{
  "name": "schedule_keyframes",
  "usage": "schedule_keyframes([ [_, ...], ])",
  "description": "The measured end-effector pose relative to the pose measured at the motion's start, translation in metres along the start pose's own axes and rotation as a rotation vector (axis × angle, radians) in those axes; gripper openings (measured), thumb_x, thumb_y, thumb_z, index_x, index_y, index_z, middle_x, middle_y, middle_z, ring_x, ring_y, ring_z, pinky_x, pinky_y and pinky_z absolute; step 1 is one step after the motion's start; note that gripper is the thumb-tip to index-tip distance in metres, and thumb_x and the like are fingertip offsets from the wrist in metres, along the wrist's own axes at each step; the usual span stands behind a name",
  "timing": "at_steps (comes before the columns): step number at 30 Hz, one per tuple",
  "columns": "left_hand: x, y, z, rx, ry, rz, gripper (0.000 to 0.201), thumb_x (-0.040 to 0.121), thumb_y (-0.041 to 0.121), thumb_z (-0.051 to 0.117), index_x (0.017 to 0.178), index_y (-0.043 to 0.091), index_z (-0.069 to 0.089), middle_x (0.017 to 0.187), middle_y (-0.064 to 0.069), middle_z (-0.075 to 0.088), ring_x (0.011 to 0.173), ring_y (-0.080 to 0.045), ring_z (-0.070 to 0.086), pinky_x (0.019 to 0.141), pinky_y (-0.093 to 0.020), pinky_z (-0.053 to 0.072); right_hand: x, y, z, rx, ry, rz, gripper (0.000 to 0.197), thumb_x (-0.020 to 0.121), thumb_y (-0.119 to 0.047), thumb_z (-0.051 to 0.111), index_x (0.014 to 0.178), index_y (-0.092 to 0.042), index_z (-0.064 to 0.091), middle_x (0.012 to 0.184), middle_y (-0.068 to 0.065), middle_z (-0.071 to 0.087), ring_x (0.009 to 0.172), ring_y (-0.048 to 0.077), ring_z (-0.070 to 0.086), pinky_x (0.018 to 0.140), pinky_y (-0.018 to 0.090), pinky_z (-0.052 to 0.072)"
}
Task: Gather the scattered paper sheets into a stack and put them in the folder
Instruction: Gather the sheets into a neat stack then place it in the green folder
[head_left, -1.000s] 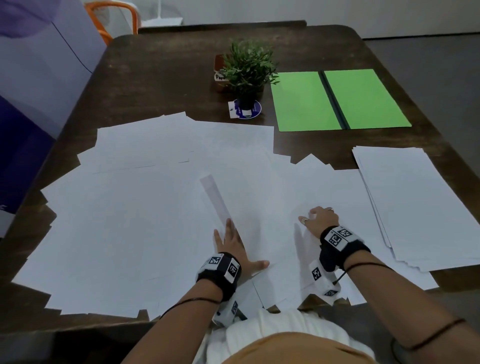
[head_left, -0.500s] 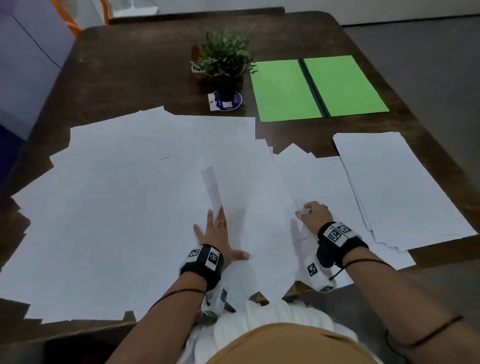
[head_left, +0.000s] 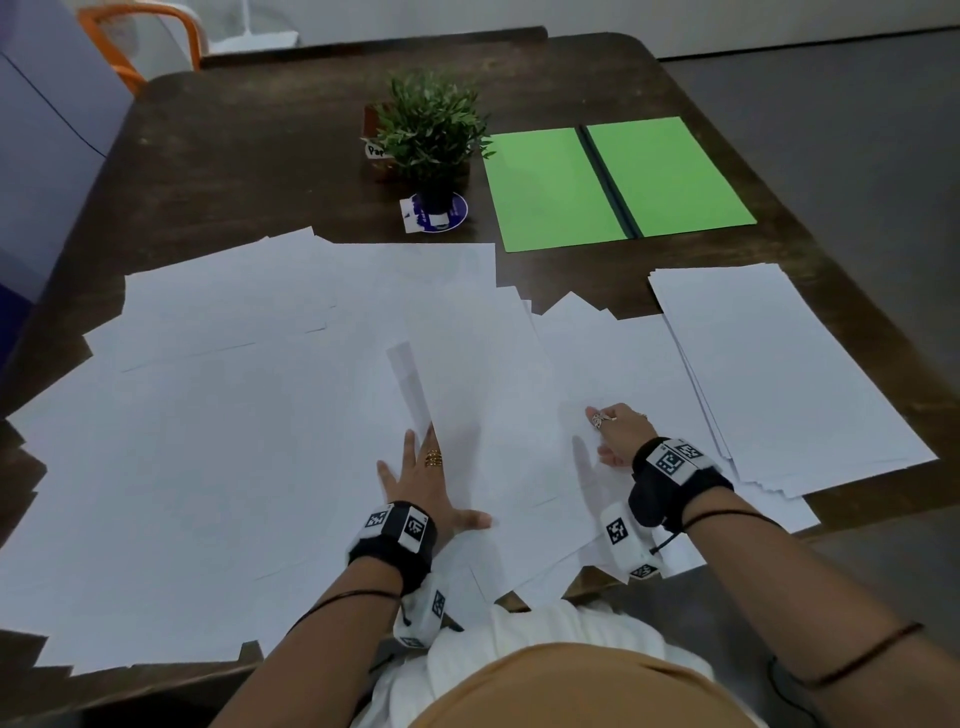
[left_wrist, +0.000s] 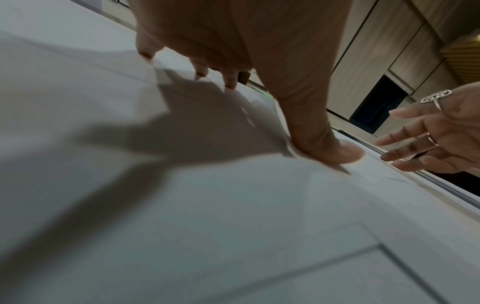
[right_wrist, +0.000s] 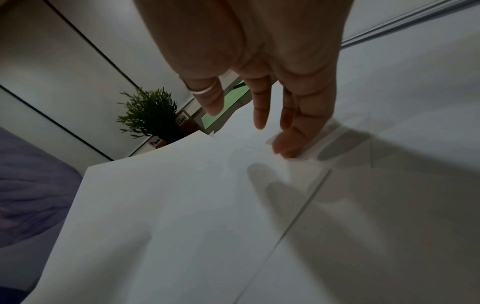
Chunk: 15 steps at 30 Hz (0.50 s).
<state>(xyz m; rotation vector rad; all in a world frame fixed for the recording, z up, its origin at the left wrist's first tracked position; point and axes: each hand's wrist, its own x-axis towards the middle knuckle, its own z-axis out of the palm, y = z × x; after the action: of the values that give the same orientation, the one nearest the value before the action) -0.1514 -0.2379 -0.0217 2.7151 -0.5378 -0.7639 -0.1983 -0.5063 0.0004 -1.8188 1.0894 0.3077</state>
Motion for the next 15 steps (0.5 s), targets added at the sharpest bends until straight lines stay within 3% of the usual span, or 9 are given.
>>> schedule_keyframes([
  [3, -0.001, 0.000, -0.001, -0.013, 0.001, 0.007, 0.138, 0.048, 0.077, 0.068, 0.147, 0.031, -0.017, 0.156, 0.017, -0.012, 0.142, -0.017, -0.023, 0.110, -0.063, -0.009, -0.002, -0.001, -0.002, -0.010, -0.004, -0.022, 0.031, 0.092, -0.044, 0.050, 0.100, -0.014, 0.048, 0.104, 0.011, 0.053, 0.069, 0.022, 0.060, 0.068, 0.030, 0.053],
  [5, -0.002, 0.001, -0.002, -0.023, 0.002, 0.007, 0.138, 0.049, 0.076, 0.069, 0.147, 0.031, -0.017, 0.156, 0.016, -0.013, 0.142, -0.017, -0.023, 0.110, -0.063, -0.009, -0.003, -0.002, -0.005, -0.020, -0.032, -0.041, 0.029, 0.092, -0.046, 0.050, 0.095, -0.017, 0.048, 0.093, 0.007, 0.055, 0.063, 0.017, 0.058, 0.060, 0.027, 0.049],
  [8, -0.004, 0.003, -0.004, -0.049, 0.005, 0.005, 0.142, 0.049, 0.072, 0.073, 0.145, 0.031, -0.023, 0.155, 0.016, -0.016, 0.142, -0.017, -0.023, 0.110, -0.064, -0.008, -0.006, -0.003, -0.008, -0.039, -0.153, -0.058, 0.029, 0.091, -0.045, 0.053, 0.077, -0.022, 0.043, 0.070, 0.003, 0.047, 0.054, 0.014, 0.044, 0.051, 0.025, 0.037],
  [9, -0.006, 0.004, -0.005, -0.080, 0.006, -0.001, 0.146, 0.048, 0.068, 0.076, 0.142, 0.031, -0.029, 0.155, 0.014, -0.018, 0.142, -0.017, -0.021, 0.110, -0.063, -0.008, -0.012, -0.005, -0.009, -0.081, -0.186, -0.066, 0.025, 0.091, -0.044, 0.055, 0.080, -0.022, 0.046, 0.073, 0.002, 0.047, 0.057, 0.014, 0.044, 0.052, 0.025, 0.036],
  [11, -0.006, 0.007, -0.010, -0.211, 0.038, -0.037, 0.155, 0.046, 0.060, 0.083, 0.131, 0.035, -0.044, 0.154, 0.008, -0.025, 0.144, -0.018, -0.017, 0.110, -0.063, -0.005, -0.020, -0.008, -0.008, -0.191, -0.255, -0.124, 0.024, 0.091, -0.036, 0.058, 0.103, -0.016, 0.056, 0.092, 0.002, 0.055, 0.074, 0.015, 0.052, 0.063, 0.025, 0.040],
  [13, -0.003, 0.012, -0.019, -0.315, 0.140, -0.074, 0.157, 0.043, 0.057, 0.086, 0.126, 0.035, -0.046, 0.148, 0.003, -0.038, 0.143, -0.024, -0.021, 0.109, -0.065, -0.001, -0.030, -0.011, -0.003, -0.236, -0.308, -0.191, 0.041, 0.092, -0.033, 0.057, 0.120, -0.003, 0.055, 0.119, 0.006, 0.058, 0.101, 0.020, 0.055, 0.084, 0.025, 0.041],
  [15, 0.001, 0.020, -0.026, -0.206, 0.237, -0.030, 0.152, 0.046, 0.063, 0.081, 0.132, 0.028, -0.039, 0.144, -0.003, -0.044, 0.139, -0.028, -0.029, 0.106, -0.056, -0.007, -0.040, -0.013, 0.004, -0.148, -0.321, -0.185, 0.057, 0.095, -0.042, 0.047, 0.133, 0.000, 0.046, 0.142, 0.014, 0.044, 0.128, 0.026, 0.044, 0.105, 0.032, 0.032],
])
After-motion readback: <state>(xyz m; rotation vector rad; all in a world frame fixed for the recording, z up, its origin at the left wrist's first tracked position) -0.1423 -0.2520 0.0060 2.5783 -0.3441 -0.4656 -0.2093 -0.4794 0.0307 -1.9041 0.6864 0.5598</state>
